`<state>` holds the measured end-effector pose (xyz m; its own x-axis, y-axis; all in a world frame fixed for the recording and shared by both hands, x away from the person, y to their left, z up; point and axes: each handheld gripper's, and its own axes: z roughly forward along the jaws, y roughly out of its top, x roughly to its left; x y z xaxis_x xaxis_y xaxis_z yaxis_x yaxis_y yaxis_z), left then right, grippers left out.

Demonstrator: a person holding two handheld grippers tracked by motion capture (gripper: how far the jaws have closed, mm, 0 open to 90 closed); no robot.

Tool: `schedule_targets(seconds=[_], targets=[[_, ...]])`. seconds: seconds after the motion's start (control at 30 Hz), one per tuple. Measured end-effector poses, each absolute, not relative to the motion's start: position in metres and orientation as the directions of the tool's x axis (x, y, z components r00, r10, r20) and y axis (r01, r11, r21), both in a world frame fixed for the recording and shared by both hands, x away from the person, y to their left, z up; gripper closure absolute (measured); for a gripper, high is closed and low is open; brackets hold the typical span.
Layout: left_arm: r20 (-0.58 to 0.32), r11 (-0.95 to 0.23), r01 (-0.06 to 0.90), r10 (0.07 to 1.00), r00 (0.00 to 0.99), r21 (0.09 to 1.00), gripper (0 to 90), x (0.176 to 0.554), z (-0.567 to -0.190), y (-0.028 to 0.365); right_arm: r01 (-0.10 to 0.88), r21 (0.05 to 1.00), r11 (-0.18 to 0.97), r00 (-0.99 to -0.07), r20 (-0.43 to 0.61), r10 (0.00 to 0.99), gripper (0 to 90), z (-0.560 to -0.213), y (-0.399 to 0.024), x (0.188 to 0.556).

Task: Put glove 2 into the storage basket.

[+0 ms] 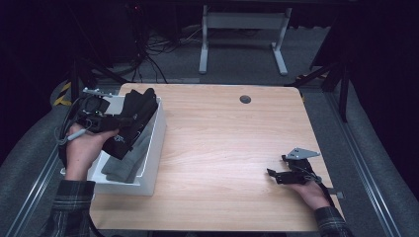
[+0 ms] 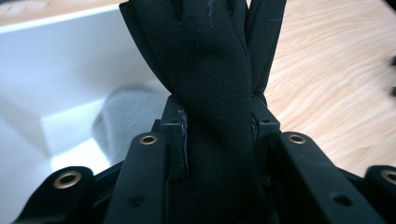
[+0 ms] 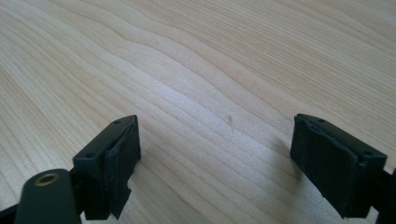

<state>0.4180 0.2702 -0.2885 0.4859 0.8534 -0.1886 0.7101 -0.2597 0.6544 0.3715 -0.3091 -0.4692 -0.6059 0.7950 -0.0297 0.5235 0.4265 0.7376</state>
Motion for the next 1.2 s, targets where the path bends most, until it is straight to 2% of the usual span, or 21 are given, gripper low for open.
schedule_targets(seconds=[0.43,0.67,0.9,0.97,1.1,1.13,1.2], targets=[[-0.229,-0.213,0.796,0.887,0.401,0.567,67.2,0.431,-0.344,0.283,0.525,0.738,0.424,-0.602,-0.030,0.798,16.3,-0.469,-0.309,0.372],[-0.206,-0.217,0.836,0.910,0.360,0.504,66.8,0.439,-0.376,0.283,0.527,0.737,0.424,-0.599,-0.031,0.800,16.3,-0.469,-0.309,0.372],[-0.189,-0.212,0.843,0.920,0.342,0.494,65.1,0.441,-0.388,0.284,0.527,0.737,0.422,-0.598,-0.031,0.801,16.3,-0.469,-0.309,0.372],[-0.182,-0.209,0.840,0.923,0.338,0.500,61.2,0.440,-0.387,0.284,0.527,0.738,0.422,-0.599,-0.031,0.800,16.3,-0.469,-0.309,0.372],[-0.162,-0.209,0.834,0.929,0.332,0.511,45.7,0.441,-0.383,0.284,0.527,0.738,0.422,-0.598,-0.030,0.801,16.3,-0.469,-0.309,0.372],[-0.150,-0.210,0.830,0.932,0.329,0.516,45.7,0.441,-0.382,0.284,0.527,0.737,0.423,-0.598,-0.032,0.801,16.3,-0.469,-0.309,0.372],[-0.138,-0.210,0.829,0.936,0.324,0.518,36.3,0.442,-0.380,0.283,0.527,0.737,0.422,-0.599,-0.031,0.800,16.3,-0.469,-0.309,0.372]])
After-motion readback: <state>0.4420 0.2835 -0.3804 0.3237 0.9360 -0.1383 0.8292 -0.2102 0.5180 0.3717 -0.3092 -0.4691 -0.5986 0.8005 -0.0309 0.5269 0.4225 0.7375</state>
